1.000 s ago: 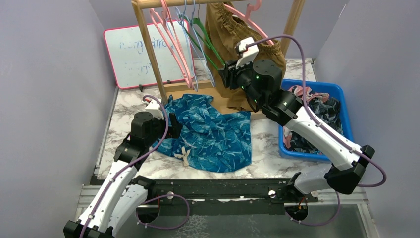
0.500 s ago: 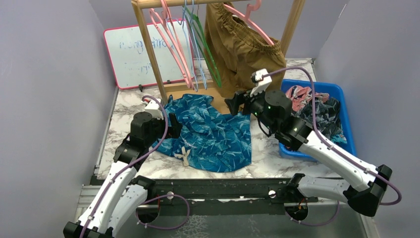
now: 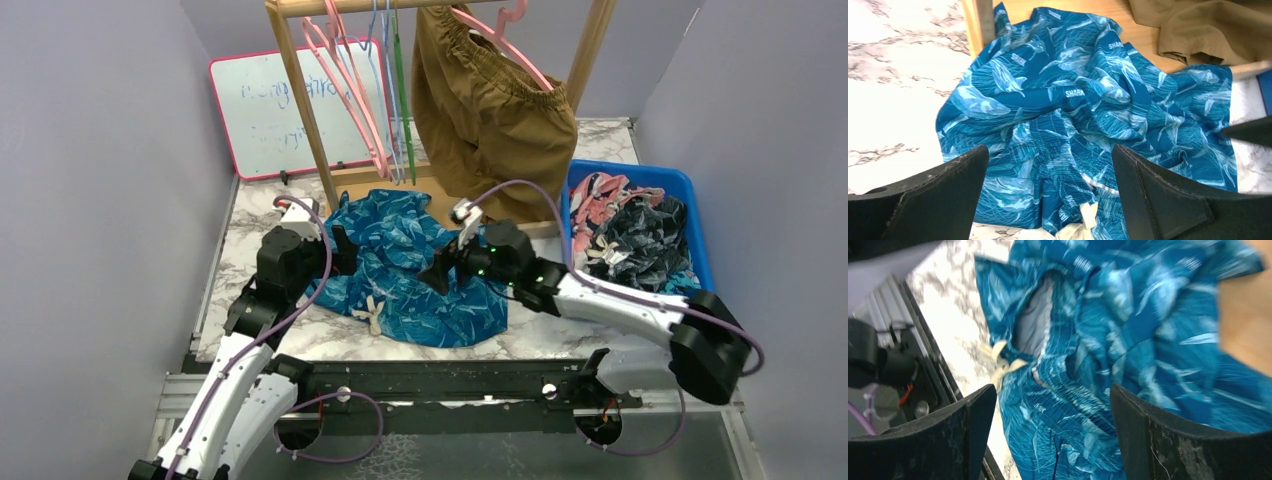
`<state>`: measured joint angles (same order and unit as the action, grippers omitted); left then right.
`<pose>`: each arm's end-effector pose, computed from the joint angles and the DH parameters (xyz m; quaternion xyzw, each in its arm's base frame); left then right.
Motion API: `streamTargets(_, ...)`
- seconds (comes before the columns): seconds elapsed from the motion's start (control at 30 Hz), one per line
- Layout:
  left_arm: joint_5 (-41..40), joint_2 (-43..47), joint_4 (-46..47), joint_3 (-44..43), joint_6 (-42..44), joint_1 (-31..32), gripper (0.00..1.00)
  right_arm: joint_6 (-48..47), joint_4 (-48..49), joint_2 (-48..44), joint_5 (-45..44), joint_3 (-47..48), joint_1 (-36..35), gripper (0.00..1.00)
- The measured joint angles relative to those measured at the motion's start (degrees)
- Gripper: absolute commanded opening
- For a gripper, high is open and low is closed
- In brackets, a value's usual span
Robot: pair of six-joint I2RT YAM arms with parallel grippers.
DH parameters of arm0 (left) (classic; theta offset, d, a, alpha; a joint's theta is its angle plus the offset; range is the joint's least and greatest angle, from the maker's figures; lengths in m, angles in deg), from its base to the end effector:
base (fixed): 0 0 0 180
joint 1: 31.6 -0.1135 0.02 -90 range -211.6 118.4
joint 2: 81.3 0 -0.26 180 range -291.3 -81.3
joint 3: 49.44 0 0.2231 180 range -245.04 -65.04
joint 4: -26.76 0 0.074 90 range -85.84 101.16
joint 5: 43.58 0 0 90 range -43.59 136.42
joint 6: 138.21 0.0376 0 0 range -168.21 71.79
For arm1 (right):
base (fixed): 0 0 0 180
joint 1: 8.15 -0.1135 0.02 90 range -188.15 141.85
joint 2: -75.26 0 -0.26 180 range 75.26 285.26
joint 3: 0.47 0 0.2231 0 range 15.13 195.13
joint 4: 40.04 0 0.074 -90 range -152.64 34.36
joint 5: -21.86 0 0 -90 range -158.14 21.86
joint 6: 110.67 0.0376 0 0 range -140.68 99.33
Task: Remove the shorts from the hanger
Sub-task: Pick up the shorts at the center of the board.
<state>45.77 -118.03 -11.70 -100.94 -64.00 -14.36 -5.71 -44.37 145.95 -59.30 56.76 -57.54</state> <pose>0.1238 -0.0380 0.2810 0.0075 0.8372 -0.1509 0.5257 0.1628 0.1987 0.2730 -0.2818 0.7560 0.3656 0.4641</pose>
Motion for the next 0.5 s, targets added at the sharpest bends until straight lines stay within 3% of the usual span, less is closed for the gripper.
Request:
streamTargets(0.3,-8.5,2.8,-0.4,0.0,-1.1,-0.6,0.99,-6.1,7.0,18.1,-1.5,2.6,-9.8,1.0)
streamTargets(0.5,-11.1,3.5,-0.7,0.0,-1.6,-0.7,0.99,-11.6,8.9,25.7,-6.5,7.5,-12.4,0.99)
